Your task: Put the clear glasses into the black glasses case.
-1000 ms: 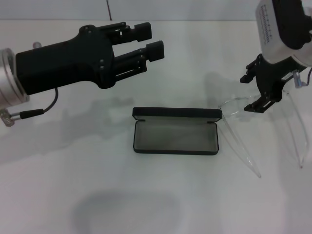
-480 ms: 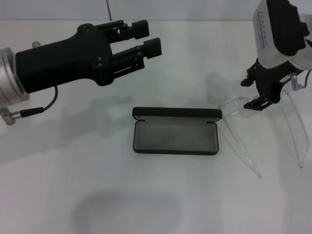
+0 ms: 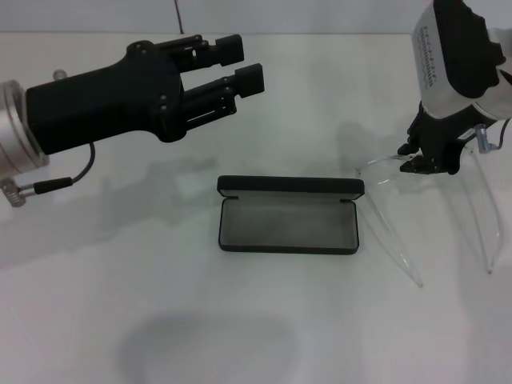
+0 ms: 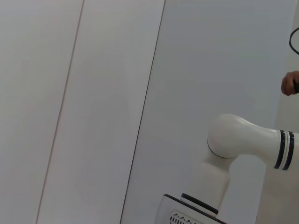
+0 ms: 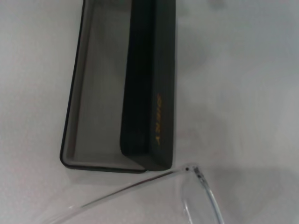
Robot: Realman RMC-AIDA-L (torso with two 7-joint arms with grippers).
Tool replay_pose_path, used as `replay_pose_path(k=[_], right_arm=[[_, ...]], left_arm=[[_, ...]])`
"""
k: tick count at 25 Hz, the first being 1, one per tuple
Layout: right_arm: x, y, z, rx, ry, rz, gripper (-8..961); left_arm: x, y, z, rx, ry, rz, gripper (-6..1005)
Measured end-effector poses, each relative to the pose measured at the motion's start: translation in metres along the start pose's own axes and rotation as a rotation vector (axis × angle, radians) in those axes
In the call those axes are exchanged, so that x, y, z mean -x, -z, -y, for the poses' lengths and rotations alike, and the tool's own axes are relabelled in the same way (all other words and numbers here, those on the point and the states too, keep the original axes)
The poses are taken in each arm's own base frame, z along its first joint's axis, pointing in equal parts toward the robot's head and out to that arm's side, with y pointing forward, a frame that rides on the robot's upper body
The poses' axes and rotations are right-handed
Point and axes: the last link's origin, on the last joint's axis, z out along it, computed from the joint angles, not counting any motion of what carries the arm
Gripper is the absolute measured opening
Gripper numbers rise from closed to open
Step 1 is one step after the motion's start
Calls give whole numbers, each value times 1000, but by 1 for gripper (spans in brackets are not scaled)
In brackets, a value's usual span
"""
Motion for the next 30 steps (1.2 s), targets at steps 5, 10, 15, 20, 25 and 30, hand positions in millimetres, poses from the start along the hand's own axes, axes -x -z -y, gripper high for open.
replay_pose_path(k=[5,10,15,20,25,30], right_arm=[[0,-1,-1,6,1,-3,213],[1,1,-2,15,-3,0,118],[0,8,-4,14,-13,0,87],[-10,23,-10,-5,-19,3,54],[-25,41,-28,-8,-33,24,47],[-34,74,-49,-52,-69,150,47]], left_arm=[[1,0,0,-1,3,0,466],[2,2,0,-5,8,0,455],[4,5,0,-13,14,-2,443],[4,11,0,-7,40,-33,432],[4,14,1,-3,44,-62,420],[5,16,-2,9,44,-66,409]])
